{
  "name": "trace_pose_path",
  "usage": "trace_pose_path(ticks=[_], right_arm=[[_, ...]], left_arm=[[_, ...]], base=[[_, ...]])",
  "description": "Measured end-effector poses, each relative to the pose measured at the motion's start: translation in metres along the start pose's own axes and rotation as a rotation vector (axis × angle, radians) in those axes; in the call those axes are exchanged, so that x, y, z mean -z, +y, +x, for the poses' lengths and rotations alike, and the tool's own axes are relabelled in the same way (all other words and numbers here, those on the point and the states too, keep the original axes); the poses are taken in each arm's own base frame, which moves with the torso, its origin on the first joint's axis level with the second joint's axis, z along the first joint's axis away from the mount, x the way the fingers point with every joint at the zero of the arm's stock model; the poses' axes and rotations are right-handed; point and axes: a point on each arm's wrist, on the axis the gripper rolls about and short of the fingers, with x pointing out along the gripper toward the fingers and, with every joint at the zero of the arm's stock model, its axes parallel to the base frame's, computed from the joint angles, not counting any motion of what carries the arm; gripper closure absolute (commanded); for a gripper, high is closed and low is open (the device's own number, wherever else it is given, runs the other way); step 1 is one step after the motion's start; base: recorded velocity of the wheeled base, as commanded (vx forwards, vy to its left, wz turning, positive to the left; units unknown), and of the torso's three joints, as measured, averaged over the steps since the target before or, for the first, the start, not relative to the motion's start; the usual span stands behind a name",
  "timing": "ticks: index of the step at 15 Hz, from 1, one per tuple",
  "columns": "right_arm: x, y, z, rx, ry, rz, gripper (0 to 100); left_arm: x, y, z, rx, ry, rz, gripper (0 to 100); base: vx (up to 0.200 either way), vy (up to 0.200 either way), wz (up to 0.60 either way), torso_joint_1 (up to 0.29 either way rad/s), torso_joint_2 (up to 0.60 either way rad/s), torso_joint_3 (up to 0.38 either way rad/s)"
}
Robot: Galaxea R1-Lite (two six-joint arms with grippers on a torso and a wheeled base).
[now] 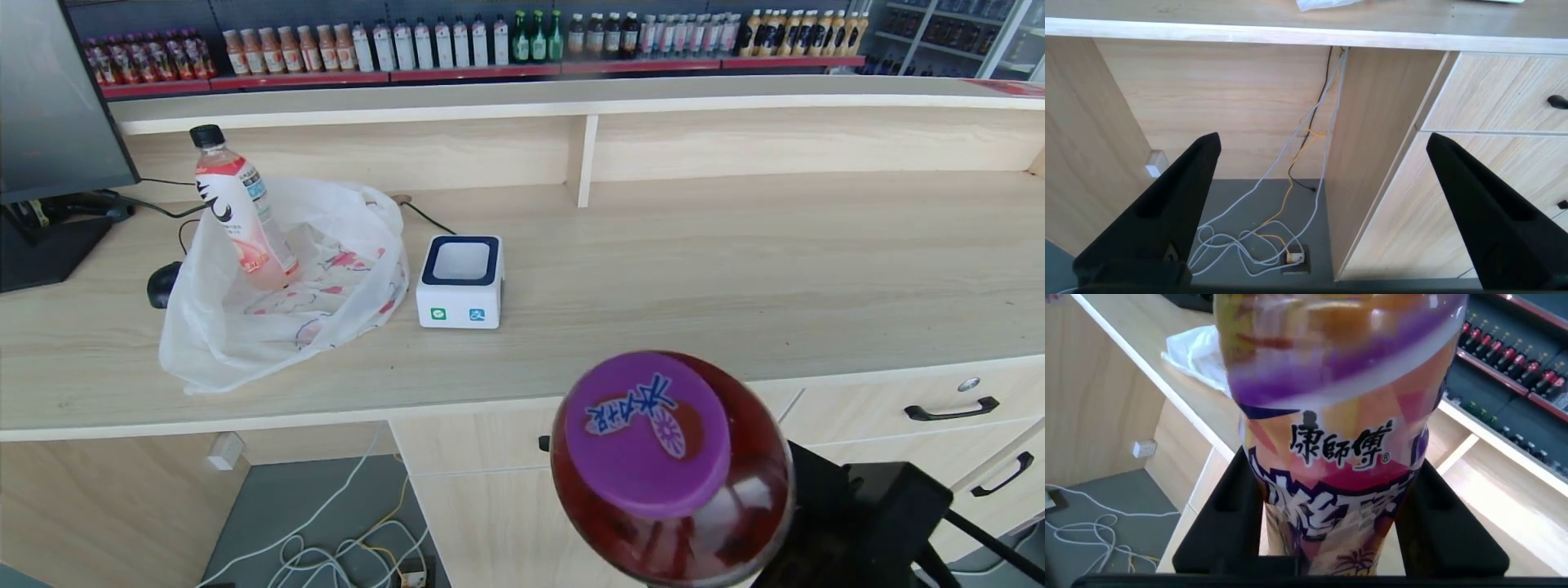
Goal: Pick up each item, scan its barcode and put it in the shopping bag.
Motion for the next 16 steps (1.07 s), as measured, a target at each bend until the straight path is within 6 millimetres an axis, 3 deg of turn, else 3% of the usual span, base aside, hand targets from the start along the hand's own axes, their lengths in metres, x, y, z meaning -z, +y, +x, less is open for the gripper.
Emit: trace_pose_path(ticks=[8, 16], right_arm=[[-0.001, 0.016, -0.016, -0.163, -0.084, -0.100, 100], [0.002, 0.014, -0.015, -0.144, -0.108, -0.460, 100]], left_arm=[[0.000, 0.000, 0.000, 0.000, 0.000, 0.000, 0], [0.000, 0.000, 0.000, 0.000, 0.000, 0.000, 0]], base=[[0.000, 0.000, 0.00, 0.000, 0.00, 0.000], [0.000, 0.000, 0.00, 0.000, 0.00, 0.000]])
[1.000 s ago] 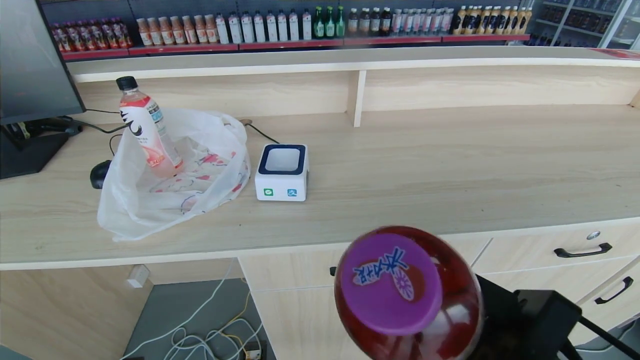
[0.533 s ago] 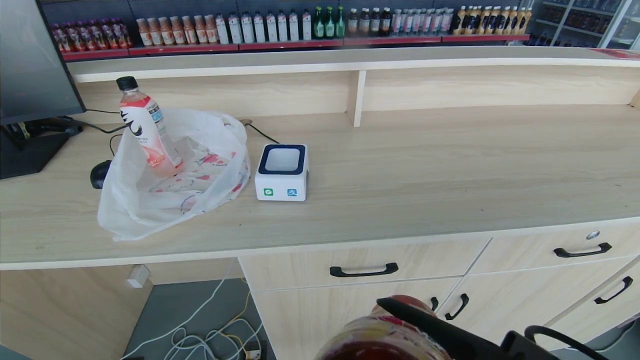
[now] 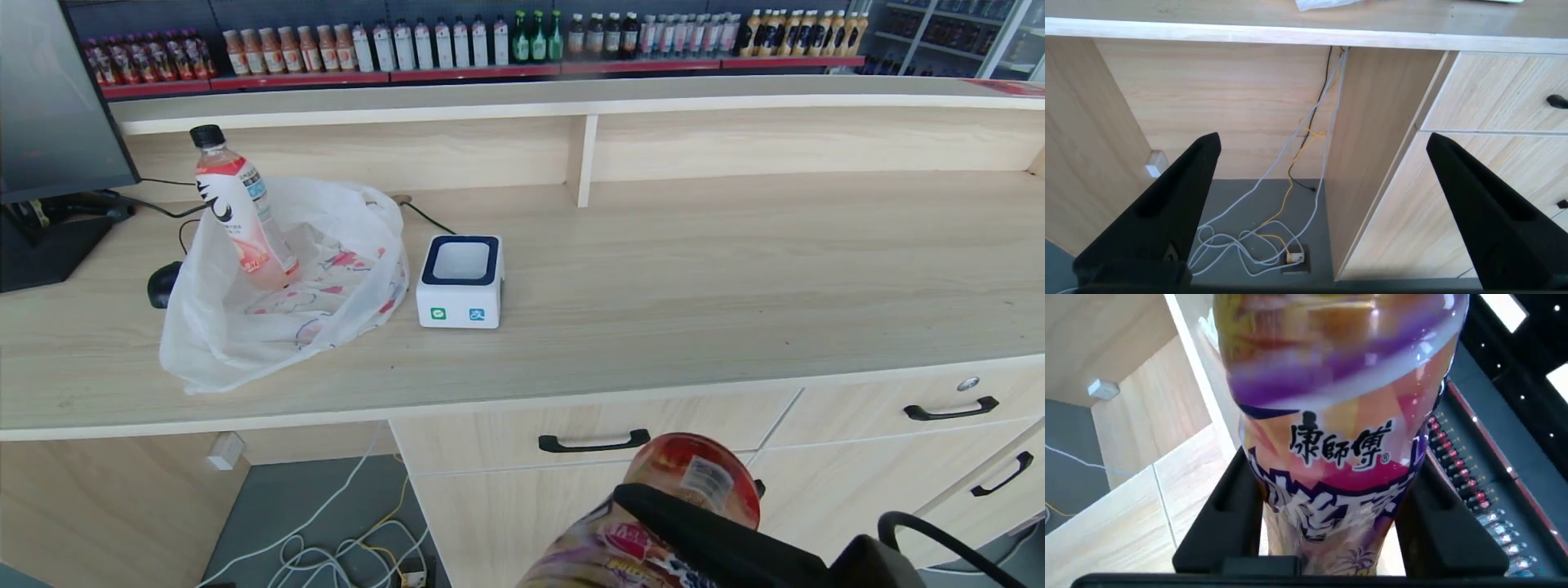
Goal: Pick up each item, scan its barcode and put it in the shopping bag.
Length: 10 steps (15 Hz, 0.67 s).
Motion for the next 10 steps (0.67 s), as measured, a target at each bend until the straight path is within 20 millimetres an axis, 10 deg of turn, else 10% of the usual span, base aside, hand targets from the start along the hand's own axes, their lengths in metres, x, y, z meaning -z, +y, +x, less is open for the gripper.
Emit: trace_pose_path(ticks=[10], right_arm=[[-0.009, -0.012, 0.003, 0.060, -0.032, -0.423, 100]], left_arm=[[0.000, 0.000, 0.000, 0.000, 0.000, 0.000, 0]], base=[[0.000, 0.000, 0.00, 0.000, 0.00, 0.000]])
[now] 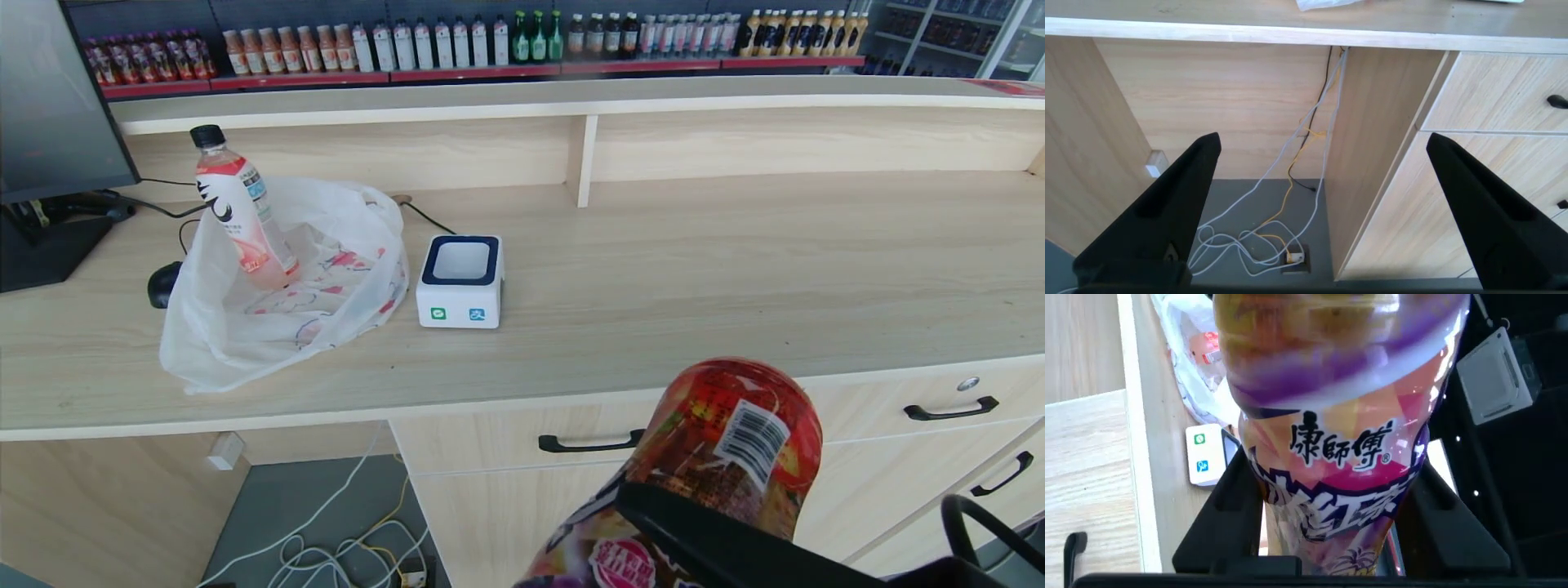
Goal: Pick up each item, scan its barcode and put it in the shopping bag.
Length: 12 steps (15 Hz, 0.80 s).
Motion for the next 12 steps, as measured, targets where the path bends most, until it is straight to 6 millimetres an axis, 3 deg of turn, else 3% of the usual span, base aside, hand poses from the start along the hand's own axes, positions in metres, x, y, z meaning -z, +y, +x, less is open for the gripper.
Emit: trace_pose_path(ticks=[12], right_arm=[[-0.0046, -0.0043, 0.0019, 0.023, -0.026, -0.164, 100]], left_arm=[[0.0000, 0.0000, 0.0000, 0.000, 0.000, 0.000, 0]], base=[[0.000, 0.000, 0.00, 0.000, 0.00, 0.000]])
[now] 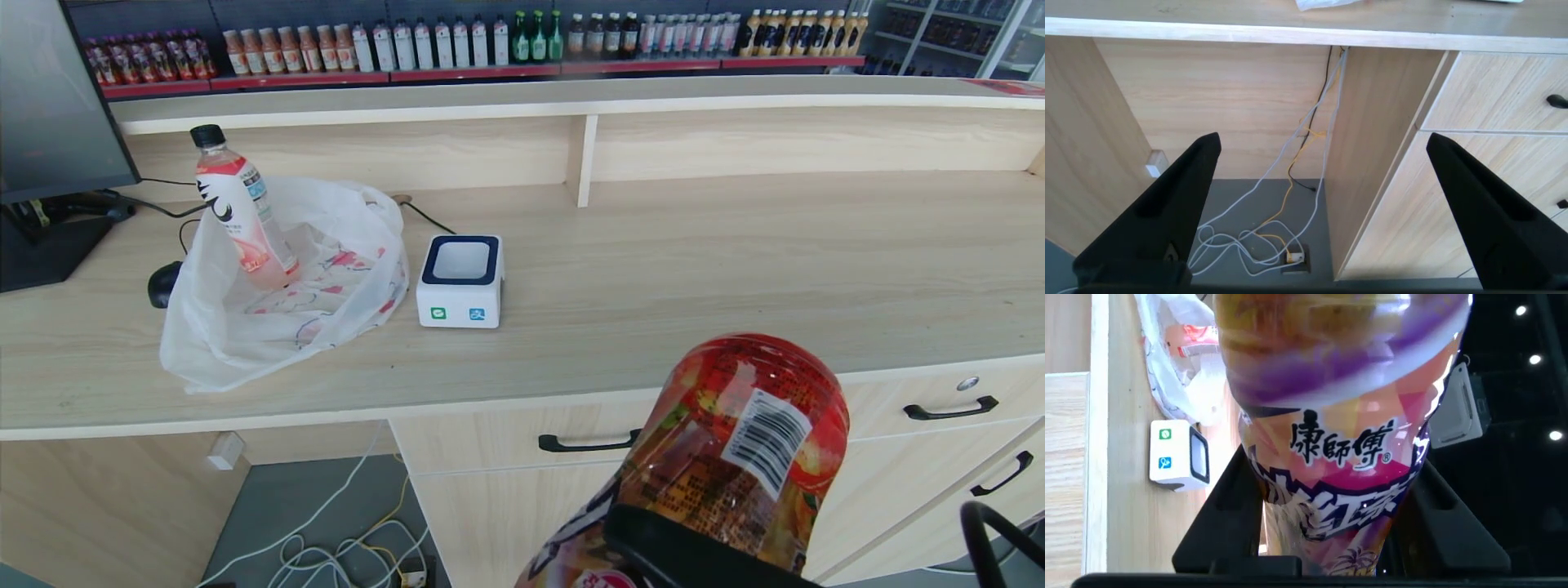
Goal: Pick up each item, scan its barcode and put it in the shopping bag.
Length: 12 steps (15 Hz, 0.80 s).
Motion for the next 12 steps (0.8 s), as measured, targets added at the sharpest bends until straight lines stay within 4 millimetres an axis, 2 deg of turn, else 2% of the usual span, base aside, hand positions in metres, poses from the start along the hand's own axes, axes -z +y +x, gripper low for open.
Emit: trace_pose_path(ticks=[12], right_arm=[[0.0008, -0.0001, -0.0023, -0.002, -0.001, -0.004, 100]], left_arm=[[0.0000, 0.0000, 0.0000, 0.000, 0.000, 0.000, 0]], base=[[0.000, 0.000, 0.00, 0.000, 0.00, 0.000]])
